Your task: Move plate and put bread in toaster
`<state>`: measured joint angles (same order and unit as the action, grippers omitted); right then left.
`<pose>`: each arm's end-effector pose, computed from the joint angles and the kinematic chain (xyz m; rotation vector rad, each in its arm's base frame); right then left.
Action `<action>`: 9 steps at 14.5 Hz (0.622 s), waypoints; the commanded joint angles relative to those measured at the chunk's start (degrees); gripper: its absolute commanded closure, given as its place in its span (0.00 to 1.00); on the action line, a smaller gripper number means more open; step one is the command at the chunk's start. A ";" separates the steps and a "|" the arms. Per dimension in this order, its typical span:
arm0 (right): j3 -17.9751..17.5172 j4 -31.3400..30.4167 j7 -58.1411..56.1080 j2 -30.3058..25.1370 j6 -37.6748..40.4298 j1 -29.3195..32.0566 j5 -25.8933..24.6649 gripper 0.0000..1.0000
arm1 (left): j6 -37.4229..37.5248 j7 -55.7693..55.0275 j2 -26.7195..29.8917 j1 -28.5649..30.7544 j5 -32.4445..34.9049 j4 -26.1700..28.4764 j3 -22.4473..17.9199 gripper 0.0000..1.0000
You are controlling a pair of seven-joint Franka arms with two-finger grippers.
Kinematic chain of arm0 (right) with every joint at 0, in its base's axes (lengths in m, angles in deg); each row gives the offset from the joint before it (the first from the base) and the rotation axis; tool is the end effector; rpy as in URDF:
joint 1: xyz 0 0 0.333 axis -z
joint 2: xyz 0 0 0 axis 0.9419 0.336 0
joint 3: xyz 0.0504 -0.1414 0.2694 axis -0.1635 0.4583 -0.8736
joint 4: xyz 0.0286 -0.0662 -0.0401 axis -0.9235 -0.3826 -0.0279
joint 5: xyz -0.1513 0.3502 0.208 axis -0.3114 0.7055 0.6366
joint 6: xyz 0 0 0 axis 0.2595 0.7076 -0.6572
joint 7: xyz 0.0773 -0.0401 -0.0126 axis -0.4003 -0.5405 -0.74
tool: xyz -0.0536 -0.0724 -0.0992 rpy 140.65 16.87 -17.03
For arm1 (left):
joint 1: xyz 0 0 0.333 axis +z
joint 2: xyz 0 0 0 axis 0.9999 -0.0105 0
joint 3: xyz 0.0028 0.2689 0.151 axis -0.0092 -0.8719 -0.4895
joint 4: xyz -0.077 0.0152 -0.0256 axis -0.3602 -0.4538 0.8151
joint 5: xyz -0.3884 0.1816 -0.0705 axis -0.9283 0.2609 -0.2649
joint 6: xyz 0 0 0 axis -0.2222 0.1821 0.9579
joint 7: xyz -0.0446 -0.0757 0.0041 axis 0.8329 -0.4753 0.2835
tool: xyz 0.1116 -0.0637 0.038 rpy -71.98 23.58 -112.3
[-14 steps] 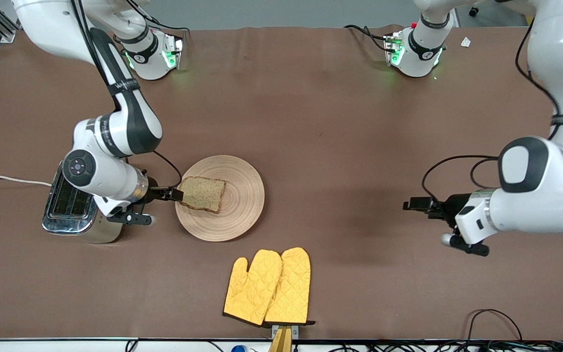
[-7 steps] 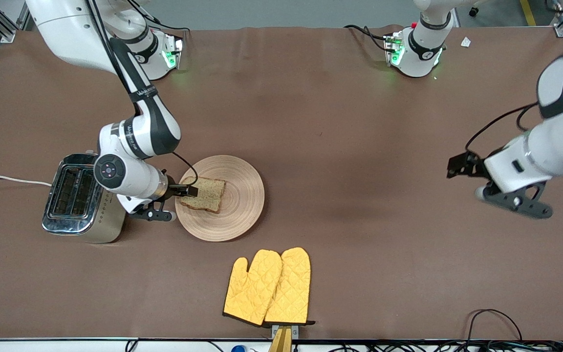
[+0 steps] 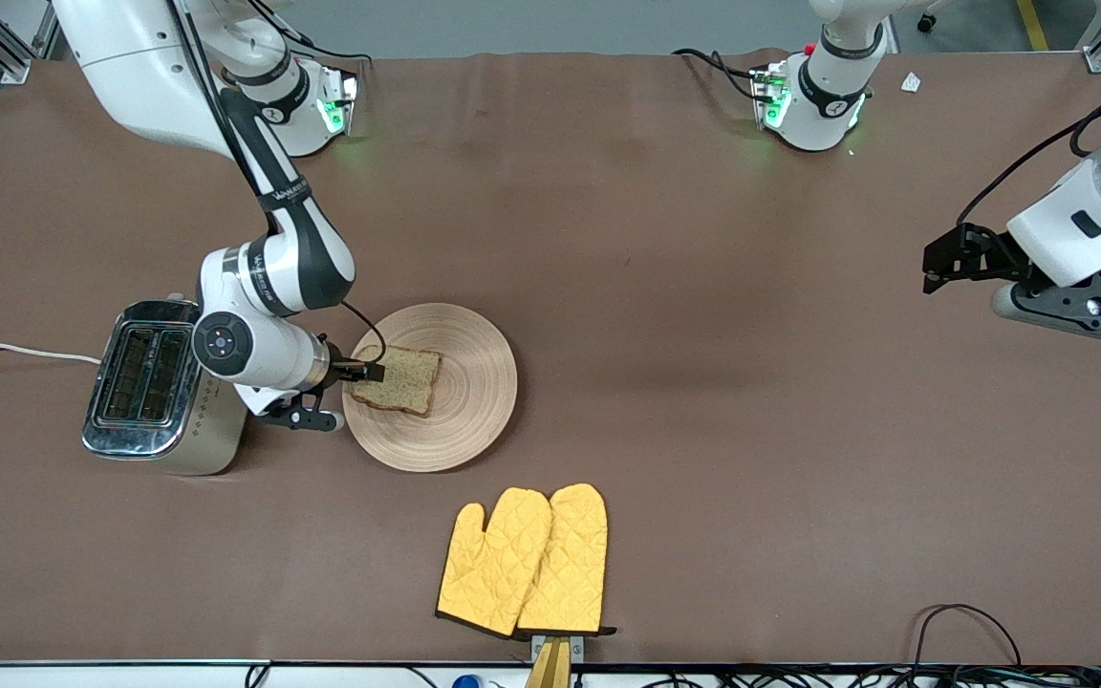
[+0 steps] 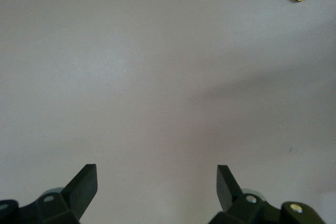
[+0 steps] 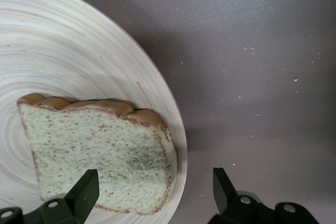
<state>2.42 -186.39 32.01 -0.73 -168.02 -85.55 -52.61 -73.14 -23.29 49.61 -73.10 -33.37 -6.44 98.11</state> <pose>0.6134 0.1850 0.1727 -3.0644 0.2102 0.3225 0.6349 -0.0994 0.5812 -3.1050 0.4395 0.0409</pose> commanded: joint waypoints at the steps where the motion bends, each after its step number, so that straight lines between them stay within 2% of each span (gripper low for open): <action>1: -0.37 -0.70 1.14 -0.27 -0.36 0.59 0.43 0.29 | 1.57 -0.61 0.71 0.40 0.87 0.41 0.34 0.00; 5: -0.28 -0.53 1.14 0.43 -0.36 1.38 0.43 0.46 | 1.67 -0.96 1.67 -1.88 1.23 0.41 -0.36 0.00; 7: -0.28 -0.53 1.23 0.52 -0.36 1.21 0.43 0.50 | 1.41 -1.83 2.55 -5.99 1.05 0.41 -5.87 0.00; 9: -0.28 -0.53 1.23 0.79 -0.62 1.30 0.43 0.52 | 1.41 -3.93 3.25 -13.45 0.35 0.41 -14.38 0.00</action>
<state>2.54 -186.46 32.73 0.02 -168.02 -84.79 -52.61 -72.10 -25.33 51.04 -80.47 -33.31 -6.46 90.80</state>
